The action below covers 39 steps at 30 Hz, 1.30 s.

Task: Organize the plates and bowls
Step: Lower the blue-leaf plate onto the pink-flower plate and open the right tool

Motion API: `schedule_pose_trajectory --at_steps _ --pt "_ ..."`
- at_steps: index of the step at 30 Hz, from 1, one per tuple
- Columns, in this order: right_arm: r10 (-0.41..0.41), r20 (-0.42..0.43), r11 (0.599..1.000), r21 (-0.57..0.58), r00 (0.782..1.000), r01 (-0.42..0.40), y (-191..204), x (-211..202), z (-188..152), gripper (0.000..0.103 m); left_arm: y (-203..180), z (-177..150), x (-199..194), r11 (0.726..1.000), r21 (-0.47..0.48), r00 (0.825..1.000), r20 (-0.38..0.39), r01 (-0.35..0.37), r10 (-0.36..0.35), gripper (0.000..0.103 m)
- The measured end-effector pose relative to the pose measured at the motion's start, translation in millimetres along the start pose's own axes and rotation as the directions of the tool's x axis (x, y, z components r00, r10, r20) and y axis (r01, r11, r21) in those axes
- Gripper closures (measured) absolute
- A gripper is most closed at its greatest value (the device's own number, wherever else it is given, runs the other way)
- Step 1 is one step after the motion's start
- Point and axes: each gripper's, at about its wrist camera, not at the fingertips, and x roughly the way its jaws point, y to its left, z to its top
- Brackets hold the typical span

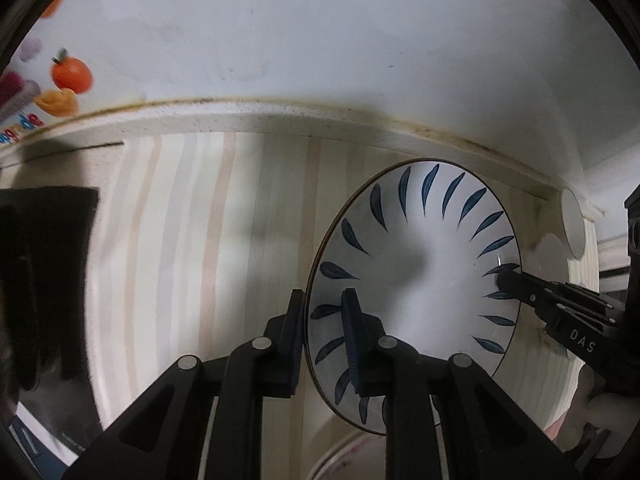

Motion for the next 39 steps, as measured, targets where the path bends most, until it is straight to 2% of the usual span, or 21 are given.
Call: schedule_pose_trajectory --at_steps 5,14,22,27,32,39 --pt "0.019 0.010 1.000 -0.016 1.000 -0.019 5 -29 -29 0.091 -9 -32 -33 1.000 0.026 0.999 0.038 -0.018 0.017 0.087" --pt "0.048 -0.003 0.999 -0.013 0.999 -0.048 13 -58 -111 0.091 -13 -94 -58 0.999 0.044 0.999 0.033 0.002 -0.004 0.087" --pt "0.062 -0.026 0.997 0.043 0.998 -0.061 -6 -56 -173 0.091 -19 -139 -38 0.998 0.057 0.999 -0.029 0.015 -0.013 0.087" --pt "0.057 -0.056 0.997 0.057 0.997 -0.054 -14 -42 -202 0.091 -22 -159 -16 0.998 0.066 0.997 -0.073 -0.007 0.012 0.087" --pt "0.048 -0.083 0.997 0.060 0.995 -0.043 -20 -26 -217 0.091 -19 -167 2 0.999 0.051 0.994 -0.110 -0.013 0.018 0.087" --pt "0.045 -0.099 0.998 0.057 0.994 -0.039 -23 -11 -217 0.091 -21 -170 11 0.998 0.048 0.992 -0.119 -0.031 0.037 0.086"
